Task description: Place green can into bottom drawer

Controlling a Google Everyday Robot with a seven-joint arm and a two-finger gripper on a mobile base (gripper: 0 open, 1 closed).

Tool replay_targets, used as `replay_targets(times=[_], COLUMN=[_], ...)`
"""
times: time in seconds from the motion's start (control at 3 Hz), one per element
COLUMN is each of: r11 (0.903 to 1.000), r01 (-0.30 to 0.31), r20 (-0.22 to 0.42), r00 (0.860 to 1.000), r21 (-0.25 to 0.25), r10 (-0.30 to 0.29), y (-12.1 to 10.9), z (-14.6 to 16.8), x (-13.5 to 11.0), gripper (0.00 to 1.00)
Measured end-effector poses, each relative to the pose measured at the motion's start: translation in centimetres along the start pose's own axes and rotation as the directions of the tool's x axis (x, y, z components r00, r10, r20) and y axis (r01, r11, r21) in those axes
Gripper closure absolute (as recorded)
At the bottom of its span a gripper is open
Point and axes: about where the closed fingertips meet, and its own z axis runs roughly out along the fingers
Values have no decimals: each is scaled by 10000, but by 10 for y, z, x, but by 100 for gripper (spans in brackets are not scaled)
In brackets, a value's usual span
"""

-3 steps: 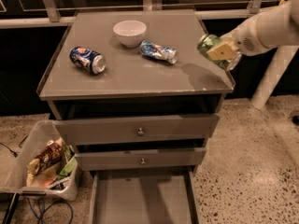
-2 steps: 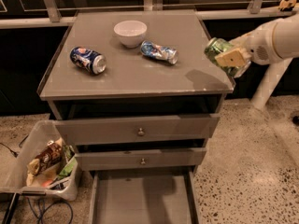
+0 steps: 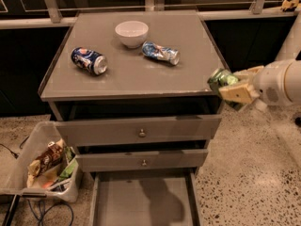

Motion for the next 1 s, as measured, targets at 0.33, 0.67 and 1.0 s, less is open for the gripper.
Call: replay_targets(times=[0.33, 0.67, 1.0], r11=[9989, 9989, 9971], r01=[-203, -199, -81], r20=[-366, -362, -363], r00=[9992, 9992, 9993], r21=[-428, -425, -751], r10=[187, 184, 54], y=[43, 43, 52], z=[5, 5, 18], x=[35, 34, 35], gripper=[100, 100, 100])
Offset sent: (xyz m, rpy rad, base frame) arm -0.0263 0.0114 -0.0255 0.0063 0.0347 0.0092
